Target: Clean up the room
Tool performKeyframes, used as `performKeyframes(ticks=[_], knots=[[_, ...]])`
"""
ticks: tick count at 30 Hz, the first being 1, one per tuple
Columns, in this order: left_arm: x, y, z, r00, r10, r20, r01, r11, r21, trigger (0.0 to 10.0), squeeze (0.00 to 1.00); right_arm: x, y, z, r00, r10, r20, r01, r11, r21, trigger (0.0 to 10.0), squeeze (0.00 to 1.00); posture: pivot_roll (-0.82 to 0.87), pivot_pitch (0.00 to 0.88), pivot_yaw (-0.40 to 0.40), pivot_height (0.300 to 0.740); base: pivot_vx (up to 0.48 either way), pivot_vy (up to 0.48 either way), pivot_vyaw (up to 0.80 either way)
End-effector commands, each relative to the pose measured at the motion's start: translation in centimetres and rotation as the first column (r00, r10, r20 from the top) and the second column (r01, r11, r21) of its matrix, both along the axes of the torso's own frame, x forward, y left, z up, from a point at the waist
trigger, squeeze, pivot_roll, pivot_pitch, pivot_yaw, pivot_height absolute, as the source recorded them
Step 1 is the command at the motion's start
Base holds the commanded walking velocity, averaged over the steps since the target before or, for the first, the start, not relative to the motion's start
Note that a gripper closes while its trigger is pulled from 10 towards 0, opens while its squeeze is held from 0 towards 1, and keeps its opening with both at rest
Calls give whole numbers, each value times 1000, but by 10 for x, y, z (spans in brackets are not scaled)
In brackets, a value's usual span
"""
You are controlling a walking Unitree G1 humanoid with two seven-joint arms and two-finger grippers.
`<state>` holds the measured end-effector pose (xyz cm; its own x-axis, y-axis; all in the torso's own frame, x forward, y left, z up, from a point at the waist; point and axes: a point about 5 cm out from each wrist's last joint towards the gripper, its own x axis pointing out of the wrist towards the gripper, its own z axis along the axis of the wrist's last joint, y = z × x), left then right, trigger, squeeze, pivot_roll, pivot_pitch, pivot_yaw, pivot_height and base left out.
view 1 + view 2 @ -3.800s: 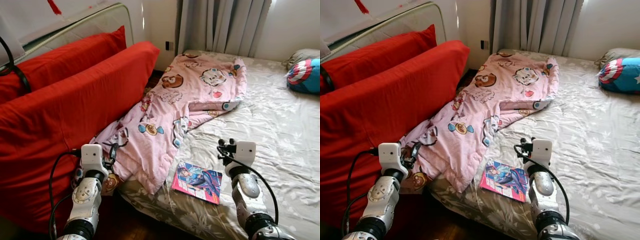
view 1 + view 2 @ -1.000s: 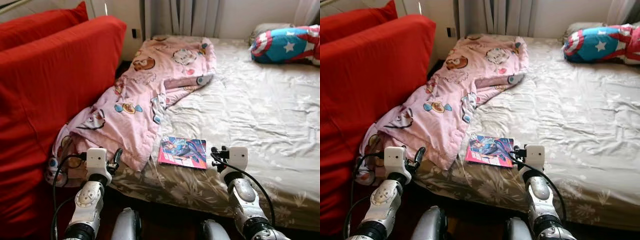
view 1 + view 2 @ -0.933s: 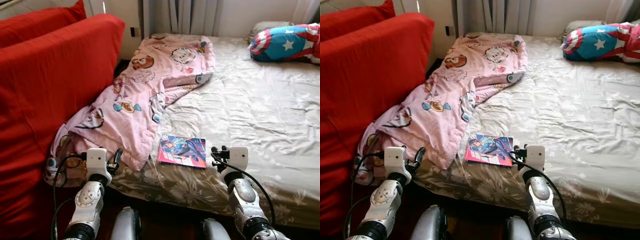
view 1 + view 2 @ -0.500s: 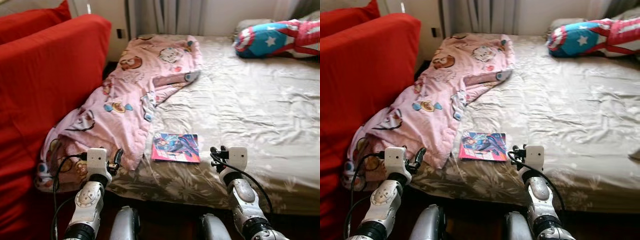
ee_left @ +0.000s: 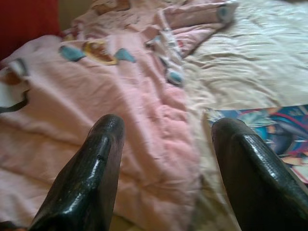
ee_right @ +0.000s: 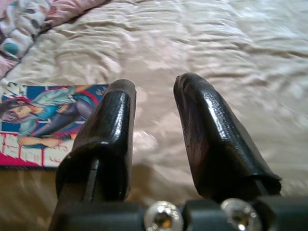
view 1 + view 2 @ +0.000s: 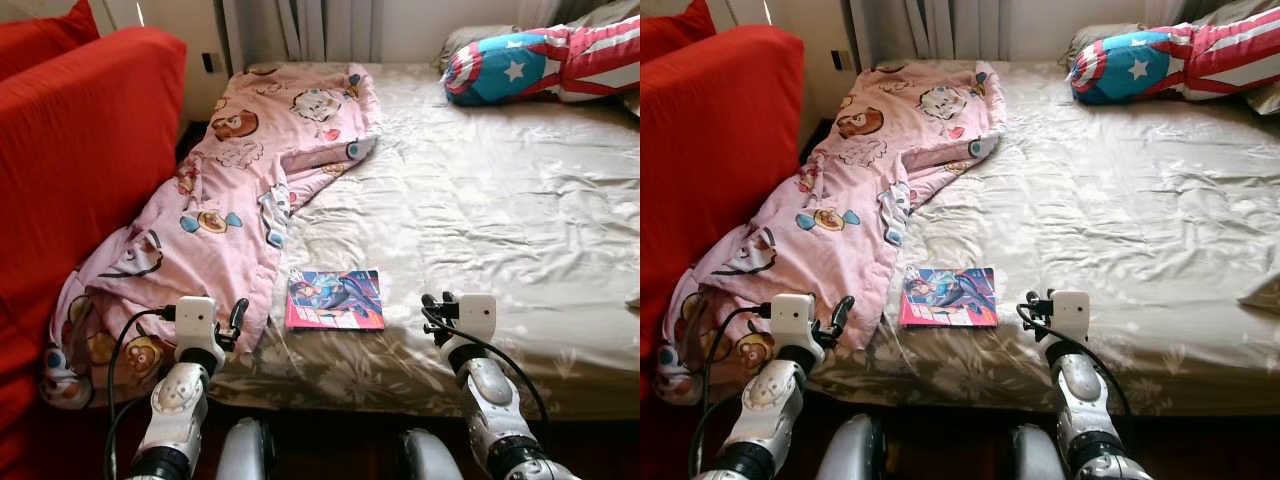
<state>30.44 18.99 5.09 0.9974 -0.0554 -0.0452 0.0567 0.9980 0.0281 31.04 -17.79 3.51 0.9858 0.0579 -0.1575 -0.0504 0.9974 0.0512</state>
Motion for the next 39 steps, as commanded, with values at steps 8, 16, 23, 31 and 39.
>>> performKeyframes(ticks=[8, 16, 23, 31, 39], knots=[[-2, 4, -1, 1000, 10, -8, -10, 1000, -1, 10000, 0, -3, 3, -4, 1000, -3, -16, 4, 1000, 20, 10000, 0, -44, 100, 32, 599, 315, 0, 500], [-2, 4, 0, 1000, 9, 0, -9, 1000, -8, 10000, 0, -4, 0, -8, 999, -27, -43, 29, 999, 39, 10000, 0, -45, 101, 33, 599, 277, 0, 0], [-2, 3, 1, 1000, 4, 10, -4, 1000, -18, 10000, 0, -8, -6, -20, 983, -96, -154, 111, 990, 87, 10000, 0, -39, 117, 37, 599, 0, 0, 0], [-1, 2, -1, 1000, 14, -7, -14, 999, -28, 10000, 0, -12, -18, -33, 916, -235, -325, 307, 933, 190, 10000, 0, -41, 157, 49, 599, 0, 0, 0], [3, -6, 4, 1000, 19, 13, -19, 999, -43, 10000, 0, 2, -7, -21, 931, -181, -316, 266, 930, 252, 10000, 1000, -23, 215, 46, 599, 0, 0, 0]])
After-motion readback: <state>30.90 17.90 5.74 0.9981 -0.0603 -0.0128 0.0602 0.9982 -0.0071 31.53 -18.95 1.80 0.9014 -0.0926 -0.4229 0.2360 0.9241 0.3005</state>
